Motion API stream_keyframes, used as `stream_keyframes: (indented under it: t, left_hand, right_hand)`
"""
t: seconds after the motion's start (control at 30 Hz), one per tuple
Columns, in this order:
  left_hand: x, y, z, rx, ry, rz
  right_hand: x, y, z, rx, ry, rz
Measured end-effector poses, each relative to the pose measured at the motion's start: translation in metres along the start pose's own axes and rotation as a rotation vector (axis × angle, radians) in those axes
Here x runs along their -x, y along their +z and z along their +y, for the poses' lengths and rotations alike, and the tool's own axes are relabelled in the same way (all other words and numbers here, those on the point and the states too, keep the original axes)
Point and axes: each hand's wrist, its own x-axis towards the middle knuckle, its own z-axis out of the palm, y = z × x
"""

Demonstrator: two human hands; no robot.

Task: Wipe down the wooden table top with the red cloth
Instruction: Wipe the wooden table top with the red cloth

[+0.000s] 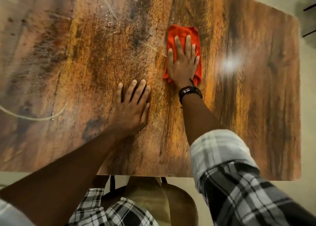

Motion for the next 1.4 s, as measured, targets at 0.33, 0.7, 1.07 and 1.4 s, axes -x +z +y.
stream_keyframes:
  t: [0.33, 0.7, 1.07, 1.4]
  left_hand:
    - [0.002, -0.001, 0.0, 0.018, 0.005, 0.0]
    - [0.0, -0.004, 0.004, 0.045, -0.009, -0.059]
    - [0.002, -0.004, 0.0, 0.033, 0.044, -0.058]
    - [0.001, -0.003, 0.0, 0.011, 0.056, -0.03]
  right_hand:
    - [0.194, -0.002, 0.019, -0.046, -0.07, 0.064]
    - [0.274, -0.053, 0.144, -0.025, 0.32, 0.15]
    - [0.321, 0.003, 0.035, -0.041, 0.119, 0.078]
    - [0.208, 0.013, -0.008, 0.106, -0.006, 0.103]
